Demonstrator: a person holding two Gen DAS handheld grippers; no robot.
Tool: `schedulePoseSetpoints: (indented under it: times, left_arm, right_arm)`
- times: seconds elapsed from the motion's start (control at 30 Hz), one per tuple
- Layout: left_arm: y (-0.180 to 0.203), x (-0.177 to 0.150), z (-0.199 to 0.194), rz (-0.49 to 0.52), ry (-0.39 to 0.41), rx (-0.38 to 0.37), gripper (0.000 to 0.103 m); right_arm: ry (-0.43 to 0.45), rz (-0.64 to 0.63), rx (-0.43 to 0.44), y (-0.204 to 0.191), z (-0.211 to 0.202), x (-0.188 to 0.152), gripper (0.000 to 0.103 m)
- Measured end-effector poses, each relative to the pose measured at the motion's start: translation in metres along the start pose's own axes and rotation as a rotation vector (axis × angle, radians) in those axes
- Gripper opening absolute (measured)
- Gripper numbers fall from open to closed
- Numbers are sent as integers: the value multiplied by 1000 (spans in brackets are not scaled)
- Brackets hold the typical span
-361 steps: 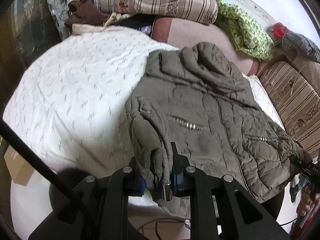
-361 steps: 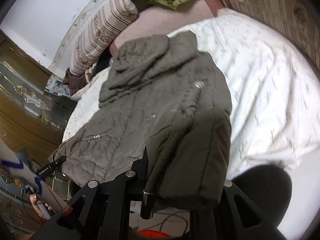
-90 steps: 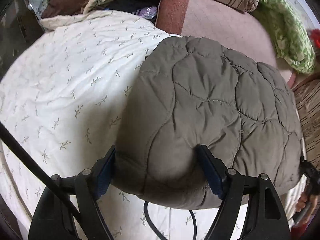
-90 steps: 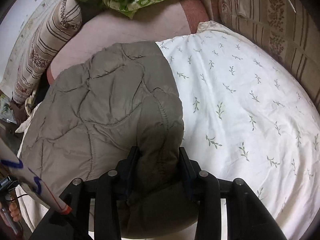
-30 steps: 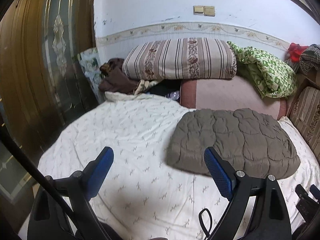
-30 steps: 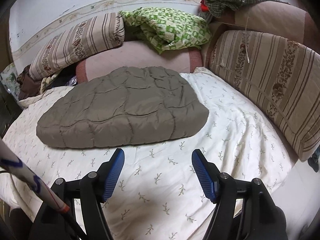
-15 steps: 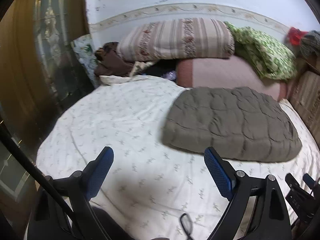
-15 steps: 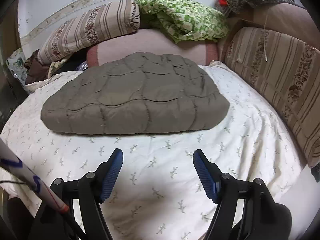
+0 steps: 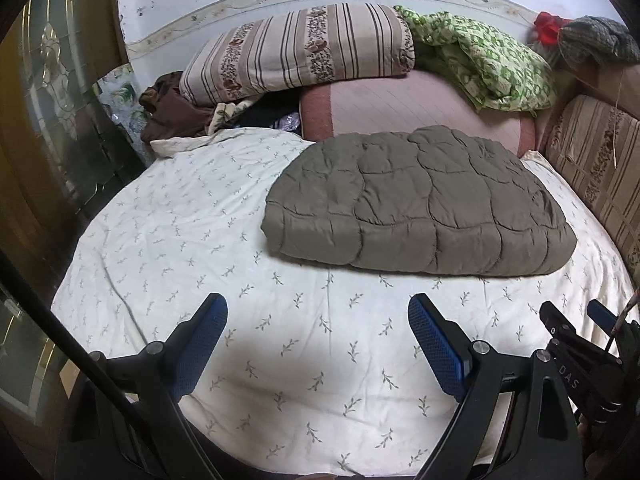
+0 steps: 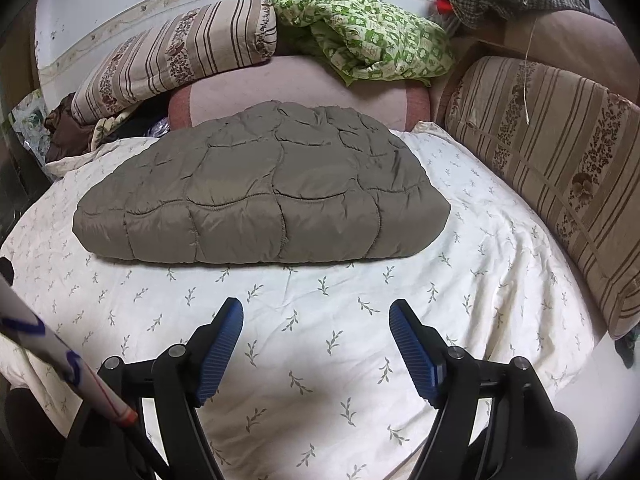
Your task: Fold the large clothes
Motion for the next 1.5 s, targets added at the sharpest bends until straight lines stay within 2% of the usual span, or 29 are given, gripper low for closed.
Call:
schedulePoseSetpoints:
  times: [0.5,1.5]
  left_arm:
    - [-1,-10,16,-35,-83,-74,91]
    - [1,-26,40,-60,-168,-142,91]
  right_arm:
    - [-32,-46,-9,-13,1,-10,82]
    - [-63,-76,-72,-18,11,-17,87]
Point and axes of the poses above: each gripper's, at about its wrist camera, not at the fingertips, and z roughly the way its jaws point, y to its right, x to its top, the point moved 3 cm from there along z, roughly the way its jaws point, and after that the axes turned 5 degrees about z, right-handed, at the moved point
